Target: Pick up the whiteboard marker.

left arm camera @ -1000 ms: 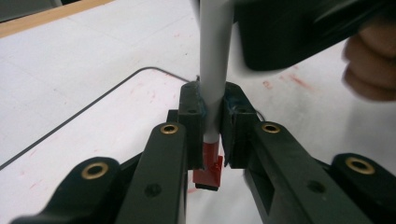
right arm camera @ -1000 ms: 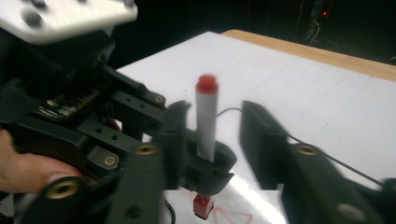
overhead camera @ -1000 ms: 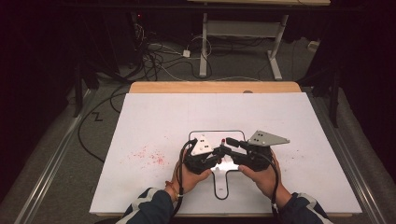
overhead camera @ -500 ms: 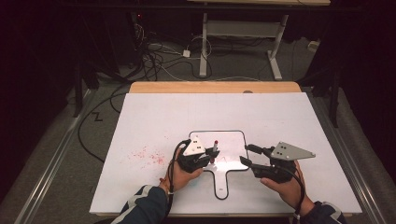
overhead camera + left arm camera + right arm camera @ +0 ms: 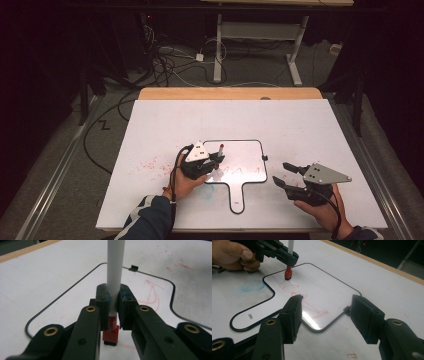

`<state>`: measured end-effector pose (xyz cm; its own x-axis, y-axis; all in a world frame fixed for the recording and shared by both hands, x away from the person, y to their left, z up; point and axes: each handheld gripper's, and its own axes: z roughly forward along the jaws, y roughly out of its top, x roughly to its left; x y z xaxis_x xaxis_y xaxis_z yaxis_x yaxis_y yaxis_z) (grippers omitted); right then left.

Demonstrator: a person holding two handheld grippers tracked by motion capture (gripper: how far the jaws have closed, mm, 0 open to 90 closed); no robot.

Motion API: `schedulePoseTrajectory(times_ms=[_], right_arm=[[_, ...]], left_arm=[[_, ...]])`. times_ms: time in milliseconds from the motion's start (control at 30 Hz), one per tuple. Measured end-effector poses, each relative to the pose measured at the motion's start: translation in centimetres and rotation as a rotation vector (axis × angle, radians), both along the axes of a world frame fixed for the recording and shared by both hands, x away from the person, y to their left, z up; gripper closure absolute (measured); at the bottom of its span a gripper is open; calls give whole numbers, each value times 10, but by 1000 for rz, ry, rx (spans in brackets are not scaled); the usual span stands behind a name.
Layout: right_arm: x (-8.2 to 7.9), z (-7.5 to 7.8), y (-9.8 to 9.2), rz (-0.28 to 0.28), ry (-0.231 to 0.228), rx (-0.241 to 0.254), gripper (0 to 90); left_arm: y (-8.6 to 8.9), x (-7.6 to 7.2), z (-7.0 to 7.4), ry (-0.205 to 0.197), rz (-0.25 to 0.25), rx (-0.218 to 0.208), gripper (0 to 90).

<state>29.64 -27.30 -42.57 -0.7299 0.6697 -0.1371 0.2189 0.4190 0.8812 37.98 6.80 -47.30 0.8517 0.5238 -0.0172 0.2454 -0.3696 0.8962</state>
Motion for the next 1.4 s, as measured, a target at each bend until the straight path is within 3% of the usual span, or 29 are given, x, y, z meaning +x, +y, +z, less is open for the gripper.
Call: schedulePoseTrajectory(times_ms=[100,267,333,567,833,1100,1200,1267,1400], right_arm=[[0,1,3,14,-2,3,437],[1,-3,6,31,6,-12,432],[1,-4,6,34,10,-11,431],[1,-5,4,24,8,-27,426],[1,-4,4,24,0,-41,423],[2,-5,4,19,0,-55,418],[3,-5,4,19,8,-61,415],[3,-5,4,20,9,-63,415],[3,-6,7,36,12,-72,418]], left_arm=[[-24,0,1,-5,-27,2,789],[-43,-2,2,-15,-65,14,789],[-45,-4,4,-34,-66,42,789],[-27,-3,6,-30,-47,76,789],[0,-9,3,-8,-30,41,789],[16,-18,2,-2,-24,39,789],[16,-20,1,12,-10,19,789],[11,-21,1,1,-16,23,789],[-11,-22,2,-14,-83,31,790]])
